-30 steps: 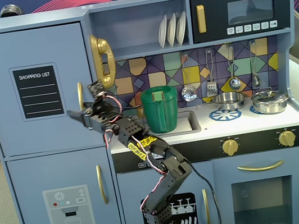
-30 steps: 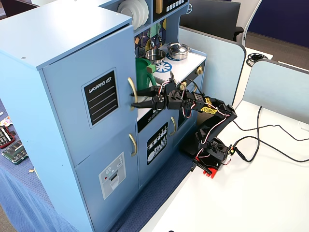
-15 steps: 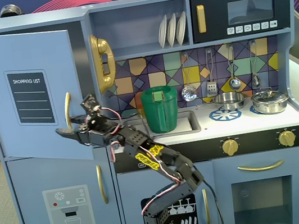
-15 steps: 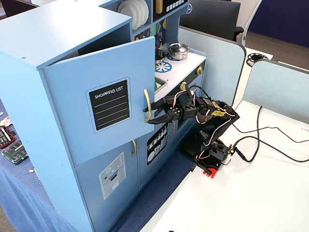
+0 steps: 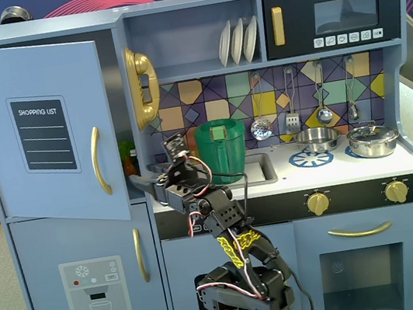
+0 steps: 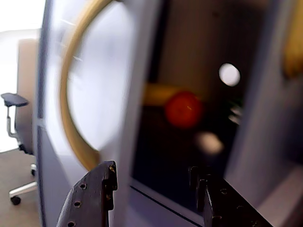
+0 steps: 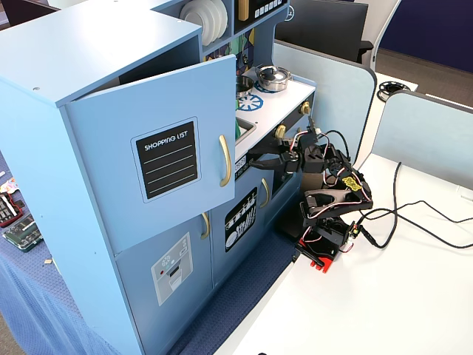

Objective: Open the left cabinet door

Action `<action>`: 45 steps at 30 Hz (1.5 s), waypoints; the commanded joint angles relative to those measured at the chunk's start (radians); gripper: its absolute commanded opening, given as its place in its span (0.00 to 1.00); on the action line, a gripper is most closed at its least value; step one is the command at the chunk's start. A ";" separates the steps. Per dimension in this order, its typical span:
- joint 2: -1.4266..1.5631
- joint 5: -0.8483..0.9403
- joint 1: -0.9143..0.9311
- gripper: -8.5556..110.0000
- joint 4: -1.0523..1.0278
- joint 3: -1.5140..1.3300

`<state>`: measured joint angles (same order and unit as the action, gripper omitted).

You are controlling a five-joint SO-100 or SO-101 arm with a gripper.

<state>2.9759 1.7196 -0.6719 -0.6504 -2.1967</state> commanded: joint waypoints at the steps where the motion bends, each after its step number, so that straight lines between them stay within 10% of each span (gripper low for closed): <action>1: -0.055 -0.031 0.089 0.16 0.014 0.018; 35: -0.249 0.281 -0.592 0.16 0.321 0.037; 45: -0.201 0.095 -0.040 0.16 0.060 -0.020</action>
<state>2.7474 1.9144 -0.9956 -0.4479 -2.2212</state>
